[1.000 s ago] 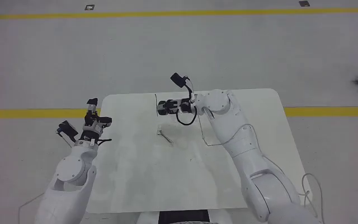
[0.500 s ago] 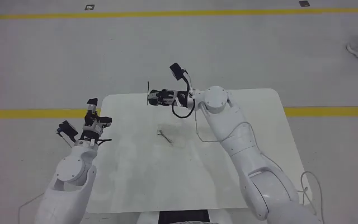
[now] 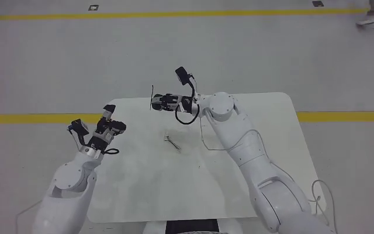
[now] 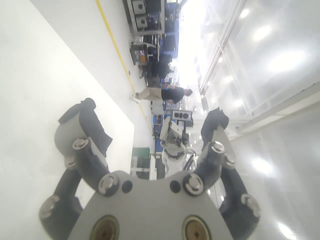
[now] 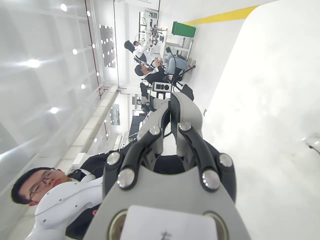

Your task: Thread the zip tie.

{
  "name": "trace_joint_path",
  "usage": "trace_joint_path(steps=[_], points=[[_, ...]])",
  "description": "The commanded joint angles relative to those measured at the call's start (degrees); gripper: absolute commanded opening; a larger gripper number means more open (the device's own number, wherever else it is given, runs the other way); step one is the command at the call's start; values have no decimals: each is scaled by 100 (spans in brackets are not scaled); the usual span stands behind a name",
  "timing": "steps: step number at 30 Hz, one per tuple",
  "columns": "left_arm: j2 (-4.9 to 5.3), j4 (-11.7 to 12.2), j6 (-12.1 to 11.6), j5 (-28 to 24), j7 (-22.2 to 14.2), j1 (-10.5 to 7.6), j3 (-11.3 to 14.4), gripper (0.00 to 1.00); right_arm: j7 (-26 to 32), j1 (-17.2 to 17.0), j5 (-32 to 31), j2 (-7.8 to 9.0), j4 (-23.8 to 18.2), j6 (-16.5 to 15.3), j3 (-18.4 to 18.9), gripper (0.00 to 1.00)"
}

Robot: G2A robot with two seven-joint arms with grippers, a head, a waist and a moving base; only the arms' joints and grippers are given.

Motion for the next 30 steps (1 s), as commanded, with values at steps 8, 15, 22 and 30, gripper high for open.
trace_joint_path(steps=[8,15,22,30], points=[[16,2,161,-317,-564,-72,10,100,-7,86,200,-36,144,42,-151,0],[11,89,82,-312,-636,-125,95,100,-241,-23,150,-41,19,97,-230,0],[-53,260,-267,-1096,-796,-220,350,100,-1087,-228,83,-114,-264,510,-575,0],[-89,355,-778,-1240,-753,-282,438,100,-1533,-295,-60,-126,-420,793,-704,0]])
